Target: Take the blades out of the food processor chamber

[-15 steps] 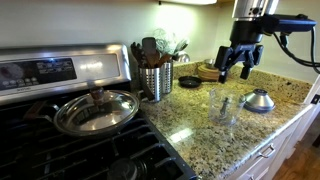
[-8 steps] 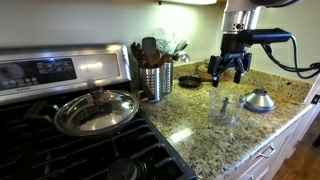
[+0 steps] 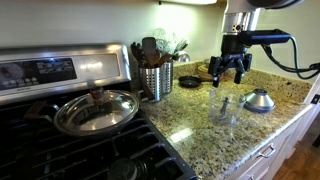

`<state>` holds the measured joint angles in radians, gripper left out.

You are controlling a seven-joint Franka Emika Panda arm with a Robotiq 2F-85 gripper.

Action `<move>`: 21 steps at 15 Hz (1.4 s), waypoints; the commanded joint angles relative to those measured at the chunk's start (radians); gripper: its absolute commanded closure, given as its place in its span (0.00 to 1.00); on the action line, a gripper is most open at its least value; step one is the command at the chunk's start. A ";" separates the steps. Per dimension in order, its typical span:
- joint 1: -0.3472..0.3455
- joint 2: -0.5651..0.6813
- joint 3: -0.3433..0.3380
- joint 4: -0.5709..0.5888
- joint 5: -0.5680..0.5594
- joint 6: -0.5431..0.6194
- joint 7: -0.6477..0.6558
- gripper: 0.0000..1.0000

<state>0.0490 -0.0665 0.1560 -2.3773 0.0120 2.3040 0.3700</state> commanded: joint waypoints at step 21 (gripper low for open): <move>-0.012 0.210 -0.133 0.037 0.078 0.132 -0.007 0.64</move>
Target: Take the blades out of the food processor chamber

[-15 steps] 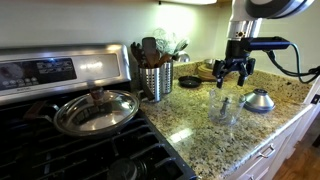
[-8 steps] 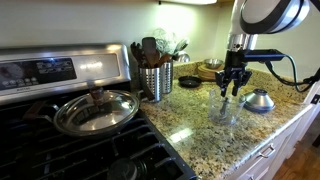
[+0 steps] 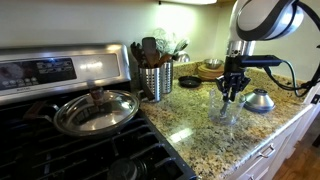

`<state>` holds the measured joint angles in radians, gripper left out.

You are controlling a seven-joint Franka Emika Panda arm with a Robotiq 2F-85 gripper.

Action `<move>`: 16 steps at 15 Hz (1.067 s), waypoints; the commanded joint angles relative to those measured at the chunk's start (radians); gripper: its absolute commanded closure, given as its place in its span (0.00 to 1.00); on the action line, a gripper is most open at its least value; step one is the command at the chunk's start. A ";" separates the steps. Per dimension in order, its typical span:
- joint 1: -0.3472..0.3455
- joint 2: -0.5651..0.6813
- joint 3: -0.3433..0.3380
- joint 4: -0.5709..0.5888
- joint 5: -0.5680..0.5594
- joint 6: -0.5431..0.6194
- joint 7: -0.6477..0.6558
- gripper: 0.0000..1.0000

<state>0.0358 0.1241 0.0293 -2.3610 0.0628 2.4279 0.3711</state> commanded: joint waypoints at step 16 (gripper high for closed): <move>0.003 -0.017 -0.013 0.002 0.037 0.005 -0.007 0.92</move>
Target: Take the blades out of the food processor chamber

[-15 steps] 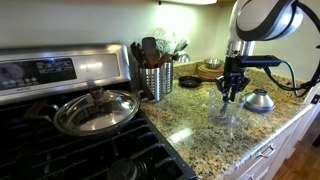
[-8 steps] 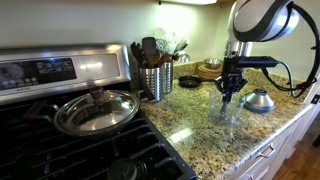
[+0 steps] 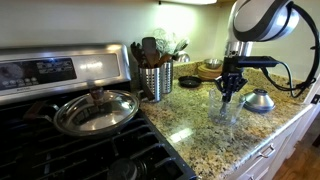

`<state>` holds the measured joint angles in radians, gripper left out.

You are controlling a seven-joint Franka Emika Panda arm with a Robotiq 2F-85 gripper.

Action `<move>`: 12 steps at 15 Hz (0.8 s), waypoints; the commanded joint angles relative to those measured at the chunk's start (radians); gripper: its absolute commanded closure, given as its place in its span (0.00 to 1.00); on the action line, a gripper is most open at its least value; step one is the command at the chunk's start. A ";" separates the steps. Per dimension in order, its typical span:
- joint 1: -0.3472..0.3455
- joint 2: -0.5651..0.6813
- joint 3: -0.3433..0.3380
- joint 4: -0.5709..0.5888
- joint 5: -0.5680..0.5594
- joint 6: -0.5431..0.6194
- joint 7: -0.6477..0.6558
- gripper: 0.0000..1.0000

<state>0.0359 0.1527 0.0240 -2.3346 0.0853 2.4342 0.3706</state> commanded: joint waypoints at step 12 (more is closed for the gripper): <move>0.002 -0.201 0.002 -0.036 -0.026 -0.147 0.015 0.92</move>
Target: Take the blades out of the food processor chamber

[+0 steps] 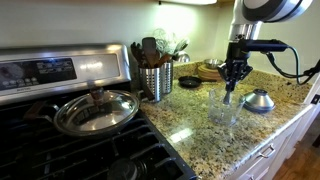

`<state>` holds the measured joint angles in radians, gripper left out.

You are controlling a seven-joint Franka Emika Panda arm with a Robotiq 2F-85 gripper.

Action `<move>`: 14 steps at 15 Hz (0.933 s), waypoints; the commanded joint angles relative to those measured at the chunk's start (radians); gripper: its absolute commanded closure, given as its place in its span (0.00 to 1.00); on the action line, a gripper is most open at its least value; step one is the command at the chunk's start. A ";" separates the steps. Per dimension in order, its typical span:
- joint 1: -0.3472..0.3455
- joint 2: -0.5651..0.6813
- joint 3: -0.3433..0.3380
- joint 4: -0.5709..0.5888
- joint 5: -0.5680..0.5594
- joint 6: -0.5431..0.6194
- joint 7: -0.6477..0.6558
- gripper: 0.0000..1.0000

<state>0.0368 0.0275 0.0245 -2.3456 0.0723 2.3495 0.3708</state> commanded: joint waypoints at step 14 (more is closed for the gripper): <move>0.039 -0.188 0.119 0.036 -0.069 -0.104 0.035 0.92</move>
<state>0.0545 -0.1440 0.1178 -2.3227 0.0363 2.2621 0.3723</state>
